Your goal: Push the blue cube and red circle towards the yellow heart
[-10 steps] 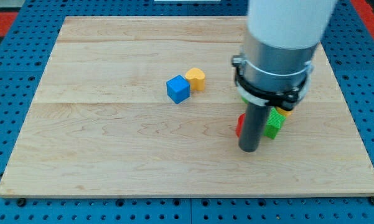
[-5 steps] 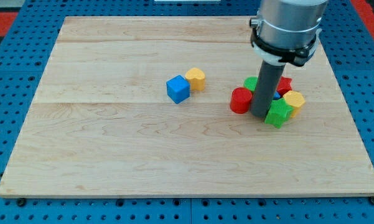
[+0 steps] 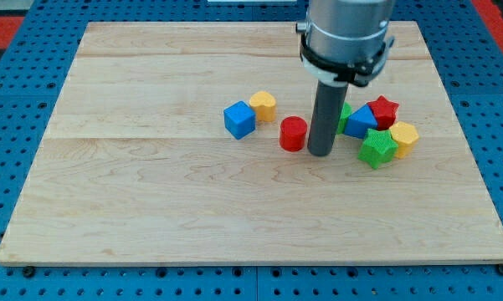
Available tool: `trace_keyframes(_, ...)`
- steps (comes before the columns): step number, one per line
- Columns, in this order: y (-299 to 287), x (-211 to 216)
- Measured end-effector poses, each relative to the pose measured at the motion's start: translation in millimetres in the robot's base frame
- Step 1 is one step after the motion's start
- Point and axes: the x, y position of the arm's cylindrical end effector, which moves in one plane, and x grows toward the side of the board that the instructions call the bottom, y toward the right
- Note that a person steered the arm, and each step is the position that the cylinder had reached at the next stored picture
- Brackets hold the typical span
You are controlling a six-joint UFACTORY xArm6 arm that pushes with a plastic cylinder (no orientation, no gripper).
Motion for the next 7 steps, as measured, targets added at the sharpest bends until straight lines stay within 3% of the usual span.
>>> trace_keyframes(7,-38.4,-35.7)
